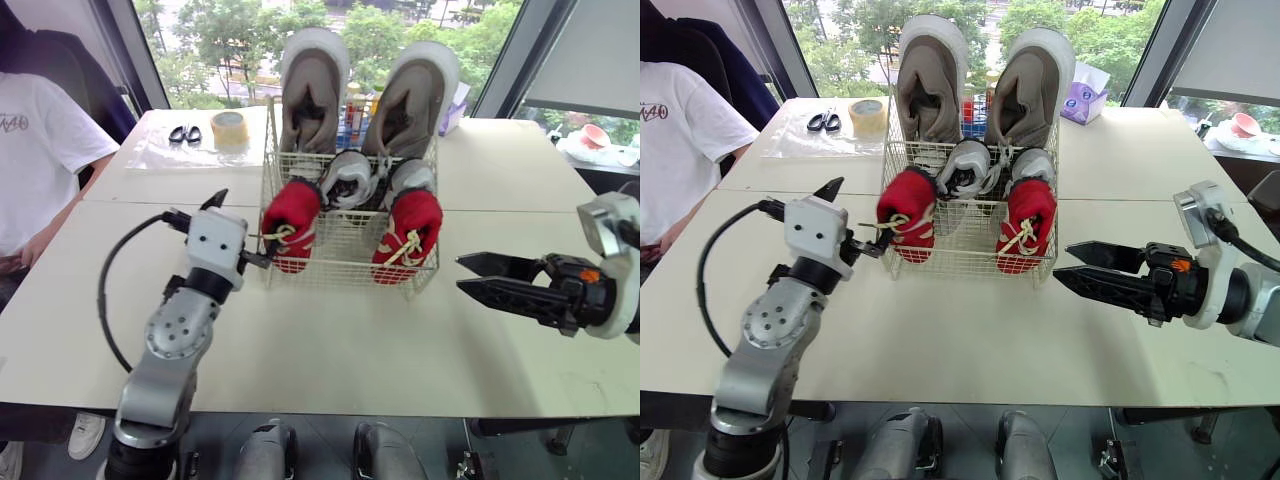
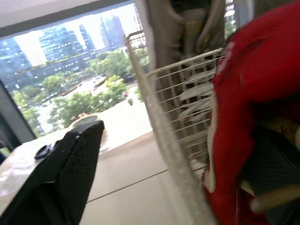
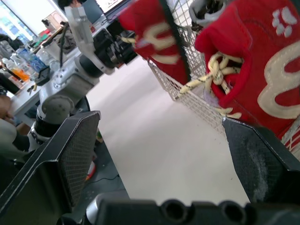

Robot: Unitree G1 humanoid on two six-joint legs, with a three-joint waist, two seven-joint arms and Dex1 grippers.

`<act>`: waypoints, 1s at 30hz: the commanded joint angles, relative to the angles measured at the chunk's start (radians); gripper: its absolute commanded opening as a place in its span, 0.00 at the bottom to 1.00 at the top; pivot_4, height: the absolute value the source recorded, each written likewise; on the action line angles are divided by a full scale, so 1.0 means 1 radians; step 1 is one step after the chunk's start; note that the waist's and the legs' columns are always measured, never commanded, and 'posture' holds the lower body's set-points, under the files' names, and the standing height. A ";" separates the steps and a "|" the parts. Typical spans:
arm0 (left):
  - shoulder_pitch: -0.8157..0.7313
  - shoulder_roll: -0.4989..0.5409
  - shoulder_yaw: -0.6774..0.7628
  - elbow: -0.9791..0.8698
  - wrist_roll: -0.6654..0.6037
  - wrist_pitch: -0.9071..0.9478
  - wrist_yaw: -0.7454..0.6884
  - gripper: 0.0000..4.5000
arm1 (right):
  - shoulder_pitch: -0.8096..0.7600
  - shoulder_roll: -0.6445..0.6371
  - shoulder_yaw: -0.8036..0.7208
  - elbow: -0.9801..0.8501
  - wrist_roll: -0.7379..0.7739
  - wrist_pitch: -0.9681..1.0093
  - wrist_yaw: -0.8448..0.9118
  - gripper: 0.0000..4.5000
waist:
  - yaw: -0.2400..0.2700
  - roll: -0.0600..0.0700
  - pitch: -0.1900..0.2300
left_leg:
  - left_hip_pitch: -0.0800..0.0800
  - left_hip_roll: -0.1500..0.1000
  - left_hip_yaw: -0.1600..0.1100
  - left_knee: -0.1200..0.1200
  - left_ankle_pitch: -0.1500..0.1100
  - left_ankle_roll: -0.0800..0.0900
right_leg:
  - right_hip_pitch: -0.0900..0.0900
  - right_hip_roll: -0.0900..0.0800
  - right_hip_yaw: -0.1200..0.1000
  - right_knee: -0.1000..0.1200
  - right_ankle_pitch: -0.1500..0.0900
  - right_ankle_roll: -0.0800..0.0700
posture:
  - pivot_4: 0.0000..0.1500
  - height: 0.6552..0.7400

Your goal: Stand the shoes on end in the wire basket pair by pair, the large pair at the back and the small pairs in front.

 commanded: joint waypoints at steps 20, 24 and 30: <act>-0.009 0.378 0.512 -0.055 -0.909 0.551 -0.413 0.98 | 0.069 -0.002 0.054 0.050 -0.250 -0.106 0.223 1.00 | -0.003 0.000 0.000 | -0.001 0.000 0.000 0.002 0.000 0.000 | -0.001 0.001 0.000 0.000 -0.001 0.001 | 1.00 1.00; 0.135 0.466 0.647 0.063 -0.978 0.574 -0.490 0.98 | 0.146 -0.003 0.030 0.026 -0.278 -0.112 0.248 1.00 | -0.003 0.001 0.001 | -0.001 0.001 0.000 0.001 -0.001 0.000 | -0.001 0.001 0.000 0.000 -0.001 0.000 | 1.00 1.00; 0.256 0.530 0.616 0.110 -0.923 0.515 -0.554 0.98 | 0.182 0.000 0.055 0.021 -0.342 -0.152 0.272 1.00 | 0.000 0.002 0.001 | -0.001 0.000 0.000 0.001 -0.003 -0.003 | -0.001 -0.002 0.000 -0.004 -0.001 0.000 | 1.00 1.00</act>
